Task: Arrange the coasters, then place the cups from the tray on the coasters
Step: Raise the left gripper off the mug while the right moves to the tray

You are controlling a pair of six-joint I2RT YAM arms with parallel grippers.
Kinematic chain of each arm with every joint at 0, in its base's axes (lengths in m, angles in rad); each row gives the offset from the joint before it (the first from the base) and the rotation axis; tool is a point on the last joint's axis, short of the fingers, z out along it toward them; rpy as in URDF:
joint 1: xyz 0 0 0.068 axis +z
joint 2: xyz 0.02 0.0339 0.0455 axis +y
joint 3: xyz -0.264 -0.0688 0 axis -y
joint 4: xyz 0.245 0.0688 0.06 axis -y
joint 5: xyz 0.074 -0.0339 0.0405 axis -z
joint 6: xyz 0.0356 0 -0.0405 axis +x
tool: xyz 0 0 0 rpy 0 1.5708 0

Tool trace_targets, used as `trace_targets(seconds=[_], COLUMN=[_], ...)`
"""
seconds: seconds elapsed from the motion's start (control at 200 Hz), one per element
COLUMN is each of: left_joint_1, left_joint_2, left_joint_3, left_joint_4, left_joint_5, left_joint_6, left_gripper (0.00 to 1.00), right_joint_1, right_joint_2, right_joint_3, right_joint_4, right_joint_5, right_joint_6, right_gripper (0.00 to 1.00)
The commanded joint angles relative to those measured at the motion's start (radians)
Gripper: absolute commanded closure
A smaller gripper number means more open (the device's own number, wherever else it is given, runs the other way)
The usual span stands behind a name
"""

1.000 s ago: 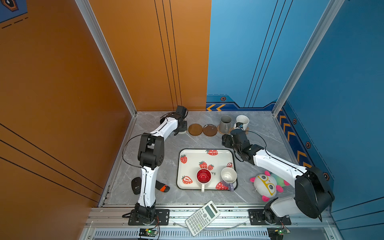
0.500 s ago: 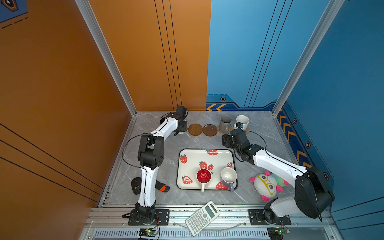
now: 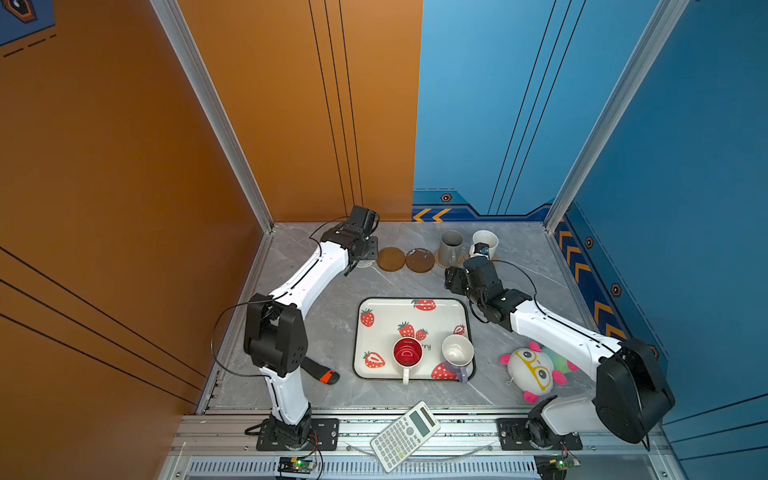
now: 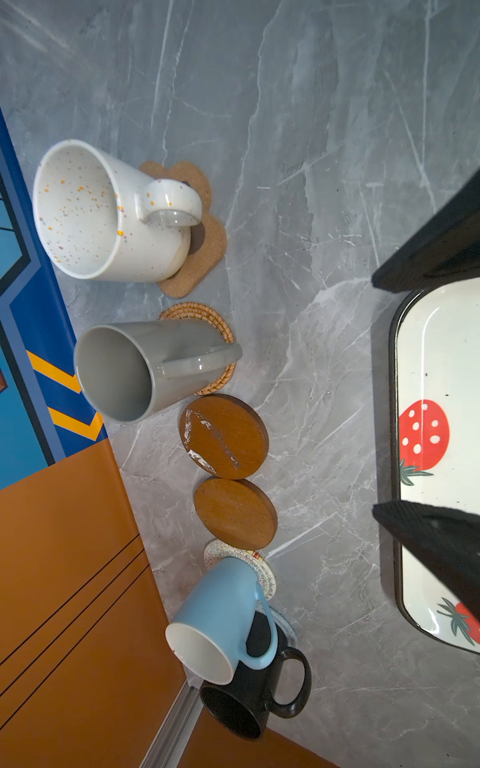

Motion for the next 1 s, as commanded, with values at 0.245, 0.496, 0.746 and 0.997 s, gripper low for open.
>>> trace_targets(seconds=[0.245, 0.496, 0.746, 0.997], left_joint_1=[-0.152, -0.26, -0.29, -0.289], left_joint_2=[-0.381, -0.559, -0.685, -0.717], left_joint_3=[-0.255, -0.379, -0.53, -0.662], left_joint_4=[0.188, 0.242, 0.262, 0.432], left_joint_5=[-0.102, -0.13, -0.165, -0.098], left_joint_6=[0.018, 0.039, 0.003, 0.005], left_gripper=[0.39, 0.3, 0.27, 0.22], right_joint_1=[0.069, 0.125, 0.129, 0.143], right_joint_2=[-0.06, -0.088, -0.204, -0.355], right_joint_3=[0.017, 0.061, 0.017, 0.06], right_joint_4=[-0.078, -0.14, -0.168, -0.383], right_joint_5=[0.04, 0.067, -0.002, -0.026], right_joint_6=[0.012, -0.02, -0.042, -0.1], right_gripper=[0.21, 0.16, 0.11, 0.07])
